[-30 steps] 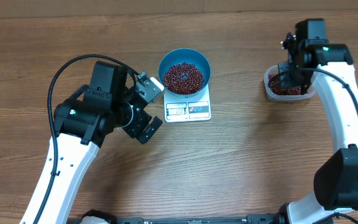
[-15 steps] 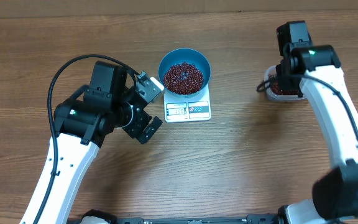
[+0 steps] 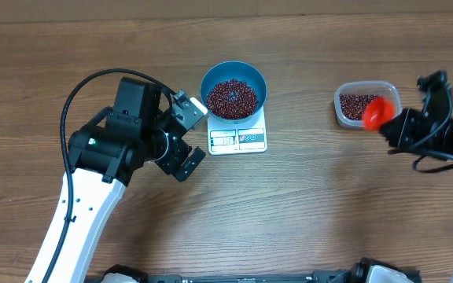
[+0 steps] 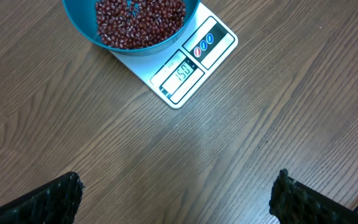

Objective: Scoop item into bowl and weigh 150g on scale
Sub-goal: 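Lower the red scoop onto the table in front of the tub and release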

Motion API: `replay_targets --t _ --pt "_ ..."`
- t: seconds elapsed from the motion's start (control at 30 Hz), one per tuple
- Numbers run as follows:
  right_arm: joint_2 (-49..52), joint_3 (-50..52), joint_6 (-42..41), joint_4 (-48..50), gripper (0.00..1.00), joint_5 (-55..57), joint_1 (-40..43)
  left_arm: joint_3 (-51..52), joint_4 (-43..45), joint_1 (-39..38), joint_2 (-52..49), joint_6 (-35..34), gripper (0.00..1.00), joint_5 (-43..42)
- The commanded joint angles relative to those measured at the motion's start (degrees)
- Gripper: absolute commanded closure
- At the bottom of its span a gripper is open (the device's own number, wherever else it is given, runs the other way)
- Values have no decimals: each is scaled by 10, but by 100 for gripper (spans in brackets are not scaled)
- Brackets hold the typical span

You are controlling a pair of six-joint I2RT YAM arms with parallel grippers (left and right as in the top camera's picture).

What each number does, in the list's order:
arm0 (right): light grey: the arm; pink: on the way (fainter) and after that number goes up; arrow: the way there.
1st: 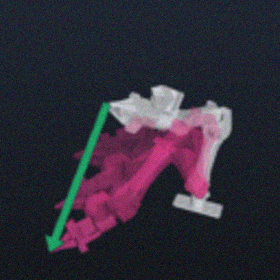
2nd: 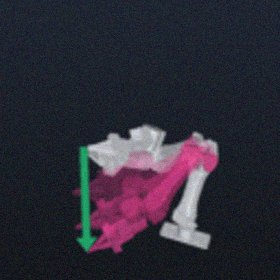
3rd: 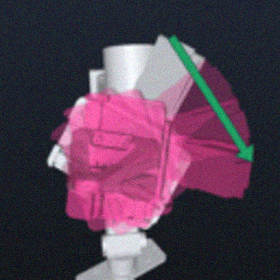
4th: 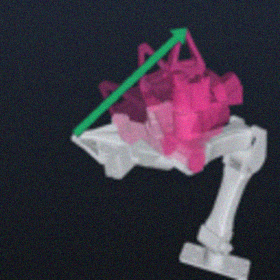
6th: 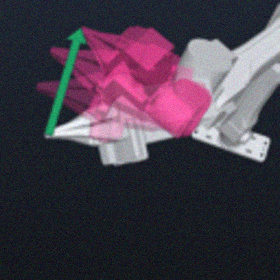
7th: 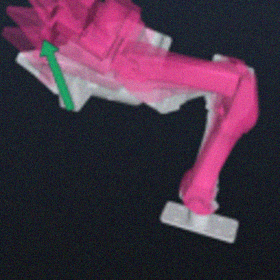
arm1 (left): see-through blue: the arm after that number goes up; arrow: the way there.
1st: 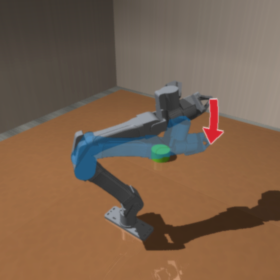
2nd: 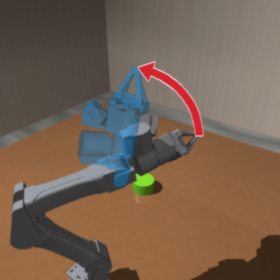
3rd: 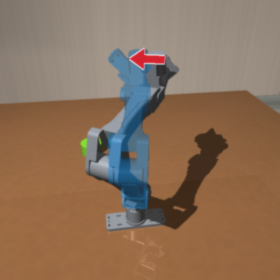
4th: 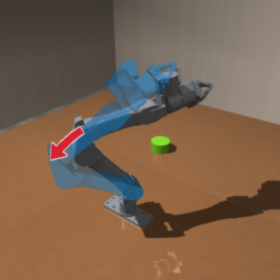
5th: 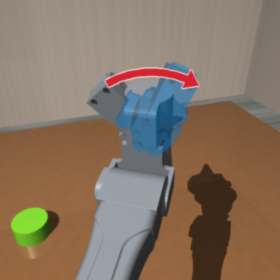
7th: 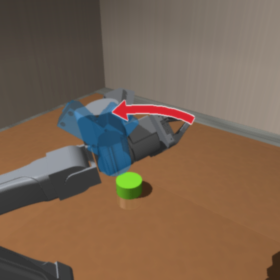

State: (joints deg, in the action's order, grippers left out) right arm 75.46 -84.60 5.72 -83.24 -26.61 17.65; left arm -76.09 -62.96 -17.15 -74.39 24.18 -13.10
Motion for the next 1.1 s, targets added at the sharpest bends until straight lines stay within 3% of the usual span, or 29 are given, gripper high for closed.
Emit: replay_targets --t 0.0,0.17,0.3,0.33,0.5,0.67,1.0,1.07 --pt "7 85 76 0 96 -199 35 1 0 2 -2 7 0 -4" --pt "7 240 96 73 96 -278 59 1 0 2 -2 7 0 -4" --pt "9 353 87 191 96 -304 61 1 0 2 -2 7 0 -4" --pt "11 419 60 276 96 -341 61 1 0 2 -2 7 0 -4" --pt "11 508 5 409 96 -354 61 1 0 2 -2 7 0 -4" --pt "11 555 -45 492 96 -353 61 1 0 2 -2 7 0 -4" --pt "11 591 -79 523 95 -250 61 1 0 2 -2 7 0 -4" --pt "11 591 -79 525 88 -250 61 1 0 2 -2 7 0 -4"
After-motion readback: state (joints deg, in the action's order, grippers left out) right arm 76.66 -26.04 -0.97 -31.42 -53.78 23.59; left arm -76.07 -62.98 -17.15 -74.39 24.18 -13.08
